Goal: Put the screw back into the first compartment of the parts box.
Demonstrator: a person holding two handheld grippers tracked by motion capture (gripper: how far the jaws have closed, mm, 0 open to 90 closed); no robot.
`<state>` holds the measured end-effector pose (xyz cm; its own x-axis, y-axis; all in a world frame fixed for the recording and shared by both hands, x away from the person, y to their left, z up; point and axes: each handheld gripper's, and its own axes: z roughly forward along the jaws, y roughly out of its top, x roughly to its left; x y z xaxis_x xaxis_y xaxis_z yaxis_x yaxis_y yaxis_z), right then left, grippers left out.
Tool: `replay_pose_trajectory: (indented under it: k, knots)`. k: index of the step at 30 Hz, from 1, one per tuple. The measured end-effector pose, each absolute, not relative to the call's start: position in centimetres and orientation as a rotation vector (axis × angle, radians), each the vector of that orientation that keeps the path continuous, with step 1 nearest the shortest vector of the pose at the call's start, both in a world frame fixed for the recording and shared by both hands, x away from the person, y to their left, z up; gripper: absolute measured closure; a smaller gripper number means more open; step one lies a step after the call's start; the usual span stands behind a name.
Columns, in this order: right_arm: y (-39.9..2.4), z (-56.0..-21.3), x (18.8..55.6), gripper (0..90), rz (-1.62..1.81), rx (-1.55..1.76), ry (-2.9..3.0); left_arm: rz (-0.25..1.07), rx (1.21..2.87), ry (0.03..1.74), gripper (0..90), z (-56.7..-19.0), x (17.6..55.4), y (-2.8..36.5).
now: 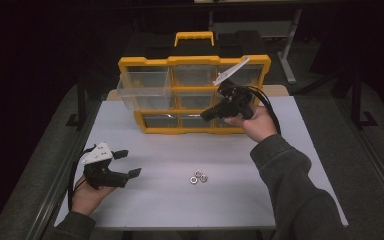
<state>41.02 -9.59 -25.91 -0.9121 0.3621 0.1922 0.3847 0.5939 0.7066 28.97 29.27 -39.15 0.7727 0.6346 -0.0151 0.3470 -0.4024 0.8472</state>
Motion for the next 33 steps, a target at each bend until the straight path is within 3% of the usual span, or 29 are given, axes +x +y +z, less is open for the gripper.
replay_pose_trajectory:
  k: [33]
  knots:
    - [-6.5,-17.2,41.9,85.7,-1.298,-0.514,-2.86,0.386,2.01,0.742,17.9,-39.0,28.9,29.4]
